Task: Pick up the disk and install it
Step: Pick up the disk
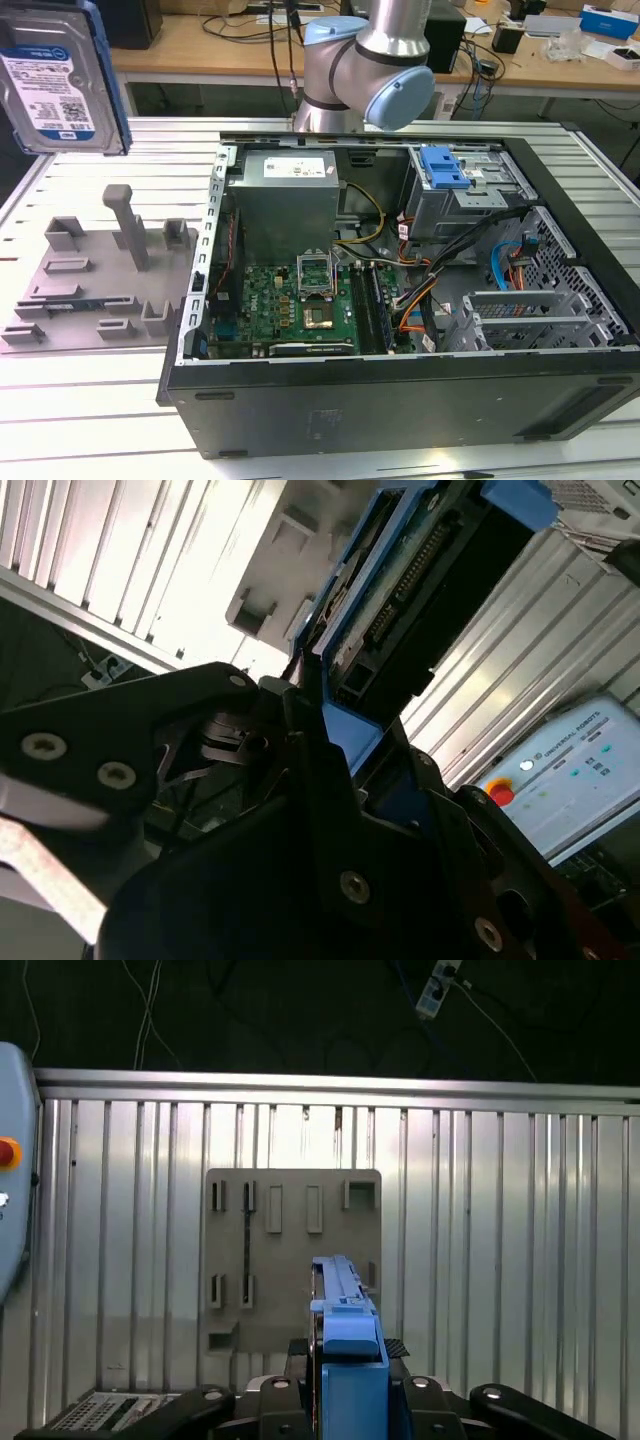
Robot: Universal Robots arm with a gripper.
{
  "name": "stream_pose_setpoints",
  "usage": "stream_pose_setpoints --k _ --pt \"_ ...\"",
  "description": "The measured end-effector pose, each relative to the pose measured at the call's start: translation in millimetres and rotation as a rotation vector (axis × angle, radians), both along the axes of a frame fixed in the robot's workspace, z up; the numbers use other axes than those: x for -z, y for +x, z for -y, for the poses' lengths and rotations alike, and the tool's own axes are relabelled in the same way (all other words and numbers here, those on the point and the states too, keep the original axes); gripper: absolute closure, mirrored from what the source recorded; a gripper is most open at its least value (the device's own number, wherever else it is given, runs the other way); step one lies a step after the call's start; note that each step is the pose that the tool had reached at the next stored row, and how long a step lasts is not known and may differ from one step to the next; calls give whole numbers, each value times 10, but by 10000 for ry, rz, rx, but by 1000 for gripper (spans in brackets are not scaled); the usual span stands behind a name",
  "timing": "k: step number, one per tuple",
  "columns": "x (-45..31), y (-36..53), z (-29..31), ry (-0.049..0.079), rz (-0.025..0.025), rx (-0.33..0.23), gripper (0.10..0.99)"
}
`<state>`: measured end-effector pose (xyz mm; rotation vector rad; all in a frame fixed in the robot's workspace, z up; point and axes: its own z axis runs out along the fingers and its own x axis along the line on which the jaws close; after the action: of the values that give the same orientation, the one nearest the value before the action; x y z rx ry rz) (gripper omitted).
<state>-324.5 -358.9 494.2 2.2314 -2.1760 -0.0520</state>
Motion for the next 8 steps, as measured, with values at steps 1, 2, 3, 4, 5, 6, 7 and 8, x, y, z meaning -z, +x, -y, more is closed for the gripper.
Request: stream_pose_setpoints --k 1,2,3,4,5,6,7,8 --pt "1 158 10 -1 -1 0 718" --pt "3 210 13 0 0 -1 718" --pt "3 252 15 -1 0 1 718" --pt "3 303 18 -3 -2 1 718" --pt "4 350 21 -3 -1 1 718" --pt "5 415 25 -4 -1 -2 718" --pt "6 470 29 -5 0 0 718" --pt "6 548 36 -7 -1 1 718"
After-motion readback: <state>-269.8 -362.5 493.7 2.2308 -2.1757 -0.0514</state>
